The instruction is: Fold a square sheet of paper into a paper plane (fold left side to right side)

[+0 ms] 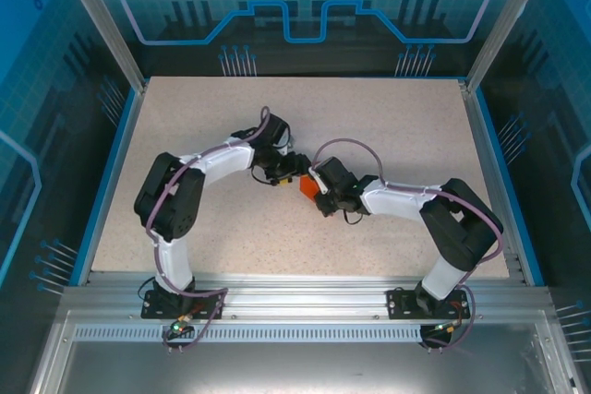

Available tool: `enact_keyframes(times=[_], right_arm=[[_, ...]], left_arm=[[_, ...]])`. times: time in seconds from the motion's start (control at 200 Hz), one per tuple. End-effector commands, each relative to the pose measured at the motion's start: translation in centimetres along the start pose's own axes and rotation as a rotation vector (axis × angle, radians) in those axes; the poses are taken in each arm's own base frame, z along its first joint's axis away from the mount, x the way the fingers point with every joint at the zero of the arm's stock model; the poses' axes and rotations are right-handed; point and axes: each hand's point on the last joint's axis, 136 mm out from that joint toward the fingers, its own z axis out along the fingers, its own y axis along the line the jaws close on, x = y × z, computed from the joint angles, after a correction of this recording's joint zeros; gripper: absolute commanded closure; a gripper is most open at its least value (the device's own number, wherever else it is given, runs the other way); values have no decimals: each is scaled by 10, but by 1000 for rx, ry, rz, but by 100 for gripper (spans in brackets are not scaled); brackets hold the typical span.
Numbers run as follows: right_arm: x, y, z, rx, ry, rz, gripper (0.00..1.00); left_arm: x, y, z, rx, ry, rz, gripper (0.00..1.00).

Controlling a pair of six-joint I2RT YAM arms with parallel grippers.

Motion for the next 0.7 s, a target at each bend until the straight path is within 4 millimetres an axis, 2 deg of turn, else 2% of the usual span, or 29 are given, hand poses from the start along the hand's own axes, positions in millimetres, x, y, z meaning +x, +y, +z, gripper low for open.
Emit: enact_keyframes(times=[0.0,0.16,0.265,0.48,0.58,0.695], right_arm=[[25,3,7,-33,90,-7,88],[27,3,6,-45,92,2,89],[29,2,7,-46,95,7,89],[29,2,0,-124,57,64,89],[29,1,-3,-155,45,87,89],[30,-3,-4,-177,36,123,89]], left_arm=[[-19,-30,-46,104,-115,51,28],[-9,-18,-39,119,-113,12,23],[-3,-11,-33,123,-103,-12,24],[20,4,-8,129,-45,-57,47],[33,-2,12,145,2,-58,56],[38,-11,30,147,28,-49,63]])
